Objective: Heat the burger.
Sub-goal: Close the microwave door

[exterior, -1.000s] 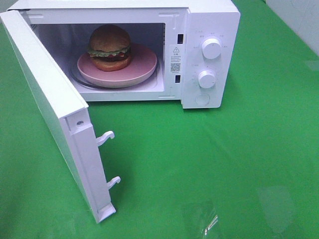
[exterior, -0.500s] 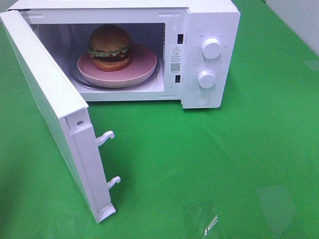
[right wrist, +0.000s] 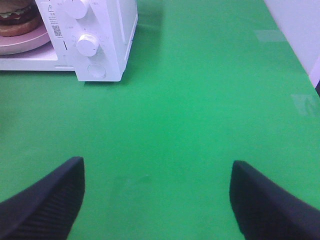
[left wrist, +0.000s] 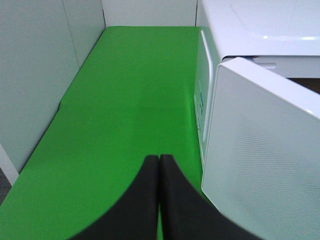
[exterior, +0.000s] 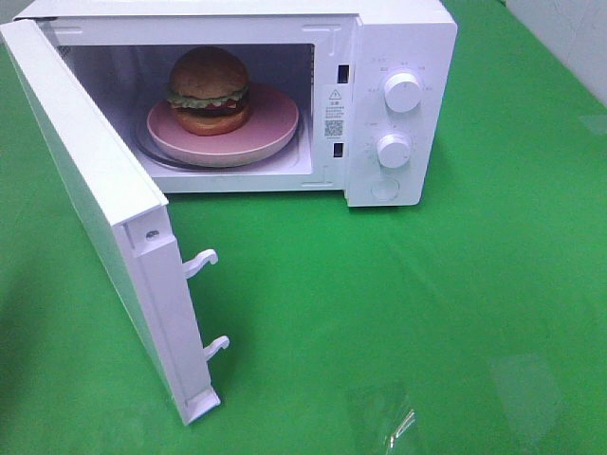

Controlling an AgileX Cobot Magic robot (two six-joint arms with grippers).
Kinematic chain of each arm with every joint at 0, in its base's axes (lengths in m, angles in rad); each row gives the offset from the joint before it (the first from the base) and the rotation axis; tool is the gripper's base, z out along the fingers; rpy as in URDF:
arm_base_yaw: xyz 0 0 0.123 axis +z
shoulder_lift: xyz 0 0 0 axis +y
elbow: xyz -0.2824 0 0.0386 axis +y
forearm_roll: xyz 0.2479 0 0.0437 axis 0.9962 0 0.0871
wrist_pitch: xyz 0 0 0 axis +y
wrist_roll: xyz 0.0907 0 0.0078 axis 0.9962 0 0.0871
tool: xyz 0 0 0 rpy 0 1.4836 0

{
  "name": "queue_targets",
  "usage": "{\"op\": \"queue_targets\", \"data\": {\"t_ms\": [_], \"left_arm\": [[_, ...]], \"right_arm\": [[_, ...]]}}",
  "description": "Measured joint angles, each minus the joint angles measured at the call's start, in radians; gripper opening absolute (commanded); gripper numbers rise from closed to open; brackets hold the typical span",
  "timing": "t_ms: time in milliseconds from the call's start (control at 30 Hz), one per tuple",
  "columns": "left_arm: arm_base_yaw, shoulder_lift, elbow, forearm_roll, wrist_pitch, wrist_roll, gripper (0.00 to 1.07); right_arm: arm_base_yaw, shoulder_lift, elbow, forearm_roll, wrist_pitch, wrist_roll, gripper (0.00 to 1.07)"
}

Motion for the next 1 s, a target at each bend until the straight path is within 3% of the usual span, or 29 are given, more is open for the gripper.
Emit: {"op": "queue_targets", "data": {"t_ms": [100,200,400,433,467,500,600,633,833,967,1000], "left_arm": [[0.0,0.014,0.019,0.0,-0.029,0.0,0.0],[0.0,0.063,0.085,0.0,-0.173,-0.001,0.0],[0.0,0.167,0.156,0.053,-0.389,-0.077,0.0],[0.0,0.21,0.162,0.102,-0.447,-0.129,0.0],[0.0,0.21,0.162,0.102,-0.447,-0.129,0.0],[0.0,0.261,0.162,0.176,-0.498,-0.186,0.0],[0.0,0.308,0.162,0.247,-0.543,-0.23,0.0],[0.0,0.36,0.162,0.323,-0.601,-0.273,0.0],[0.0,0.473,0.156,0.422,-0.694,-0.328,0.0],[0.0,0.557,0.111,0.476,-0.731,-0.352,0.0],[0.0,0.594,0.084,0.527,-0.757,-0.374,0.0]], "right_arm": [[0.0,0.0,0.0,0.0,0.0,0.0,0.76],[0.0,0.0,0.0,0.0,0.0,0.0,0.76],[0.0,0.0,0.0,0.0,0.0,0.0,0.76],[0.0,0.0,0.0,0.0,0.0,0.0,0.76],[0.0,0.0,0.0,0.0,0.0,0.0,0.76],[0.0,0.0,0.0,0.0,0.0,0.0,0.76],[0.0,0.0,0.0,0.0,0.0,0.0,0.76],[0.0,0.0,0.0,0.0,0.0,0.0,0.76],[0.0,0.0,0.0,0.0,0.0,0.0,0.76],[0.0,0.0,0.0,0.0,0.0,0.0,0.76],[0.0,0.0,0.0,0.0,0.0,0.0,0.76]]}}
